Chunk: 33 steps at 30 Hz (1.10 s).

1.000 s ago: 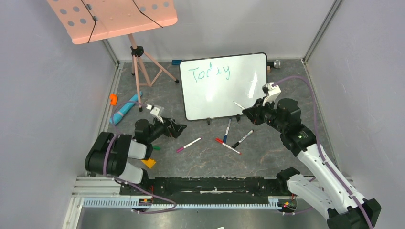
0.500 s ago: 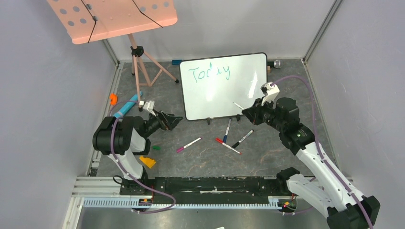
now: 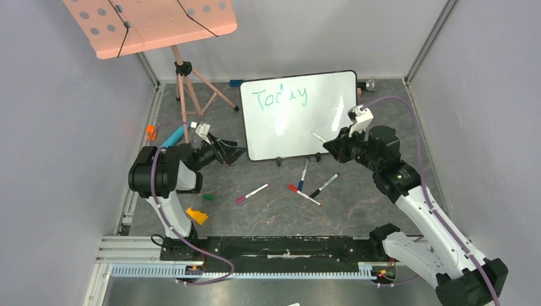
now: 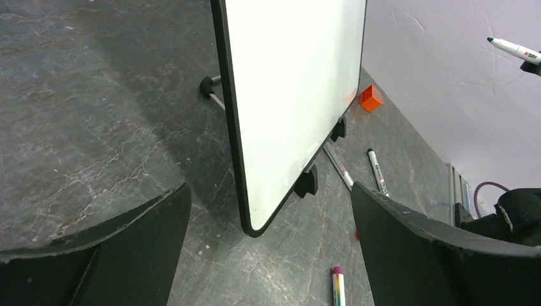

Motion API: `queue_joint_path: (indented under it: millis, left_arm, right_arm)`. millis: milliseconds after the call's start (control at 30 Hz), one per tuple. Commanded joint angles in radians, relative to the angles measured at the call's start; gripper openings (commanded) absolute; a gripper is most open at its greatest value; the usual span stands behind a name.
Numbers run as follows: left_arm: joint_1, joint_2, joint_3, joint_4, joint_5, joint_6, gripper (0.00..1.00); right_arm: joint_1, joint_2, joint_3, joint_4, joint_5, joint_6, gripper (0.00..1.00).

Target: Write a sentence on the whiteboard

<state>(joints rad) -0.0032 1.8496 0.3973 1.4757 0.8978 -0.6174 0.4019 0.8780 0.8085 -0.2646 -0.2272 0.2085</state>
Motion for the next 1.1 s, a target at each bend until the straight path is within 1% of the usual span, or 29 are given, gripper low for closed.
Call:
queue_joint_path:
  millis: [0, 100, 533, 567, 633, 700, 867, 1067]
  left_arm:
    - [0.000, 0.031, 0.043, 0.081, 0.046, -0.023, 1.00]
    - [-0.003, 0.045, 0.051, 0.081, 0.043, -0.042, 1.00]
    - [-0.006, 0.087, 0.057, 0.081, 0.015, -0.037, 0.99]
    - [-0.006, 0.098, 0.071, 0.081, 0.022, -0.053, 0.98]
    - [-0.006, 0.141, 0.128, 0.082, 0.073, -0.090, 1.00]
    - [-0.006, 0.166, 0.157, 0.081, 0.089, -0.106, 1.00]
    - [-0.013, 0.150, 0.124, 0.082, 0.042, 0.012, 1.00]
    - [-0.026, 0.152, 0.112, 0.081, 0.028, 0.074, 1.00]
  right_arm:
    - [-0.003, -0.021, 0.023, 0.024, 0.020, -0.018, 0.00]
    - [-0.003, -0.032, 0.013, 0.023, 0.029, -0.016, 0.00]
    - [-0.004, -0.034, 0.013, 0.018, 0.040, -0.018, 0.00]
    - [-0.003, -0.034, 0.012, 0.018, 0.040, -0.018, 0.00]
    - [-0.003, -0.033, 0.011, 0.019, 0.042, -0.017, 0.00]
    - [-0.003, -0.033, 0.012, 0.016, 0.041, -0.018, 0.00]
    - [-0.003, -0.029, 0.017, 0.010, 0.062, -0.033, 0.00]
    - [-0.003, 0.008, 0.039, 0.000, 0.073, -0.050, 0.00]
